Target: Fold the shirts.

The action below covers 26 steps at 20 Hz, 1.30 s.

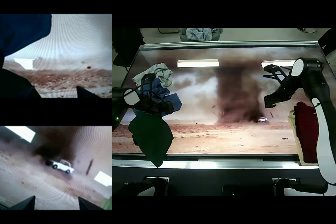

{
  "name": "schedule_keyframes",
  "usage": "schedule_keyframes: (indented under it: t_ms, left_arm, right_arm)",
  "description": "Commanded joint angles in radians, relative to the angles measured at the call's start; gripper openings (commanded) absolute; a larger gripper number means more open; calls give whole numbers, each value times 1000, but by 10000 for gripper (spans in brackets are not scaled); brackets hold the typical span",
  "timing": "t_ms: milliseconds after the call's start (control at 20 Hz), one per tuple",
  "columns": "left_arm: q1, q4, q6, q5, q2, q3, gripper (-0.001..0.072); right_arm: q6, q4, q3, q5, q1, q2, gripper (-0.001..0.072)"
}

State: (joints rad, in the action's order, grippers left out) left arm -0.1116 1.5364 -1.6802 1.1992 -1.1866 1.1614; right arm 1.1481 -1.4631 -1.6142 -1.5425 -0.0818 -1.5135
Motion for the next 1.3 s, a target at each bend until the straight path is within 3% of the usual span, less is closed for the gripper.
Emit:
schedule_keyframes:
  t_ms: [0,750,1100,1150,1200,1250]
  left_arm:
    - [0,0,0,0,0,0,600]
    - [0,0,0,-2,-1,0,600]
    - [2,-22,-24,-344,-60,-1,616]
    - [2,-29,-23,-425,-72,3,629]
    - [7,-29,-19,-482,-93,21,696]
    - [23,-30,-19,-508,-135,68,696]
  right_arm:
    - [0,0,0,0,-1,-1,616]
    - [0,0,0,0,-1,-1,616]
    - [-11,-27,0,251,-1,-1,616]
    - [-11,-26,0,282,-1,-1,616]
    - [-11,-23,0,327,-1,-1,616]
    - [-11,-23,0,372,-1,-1,616]
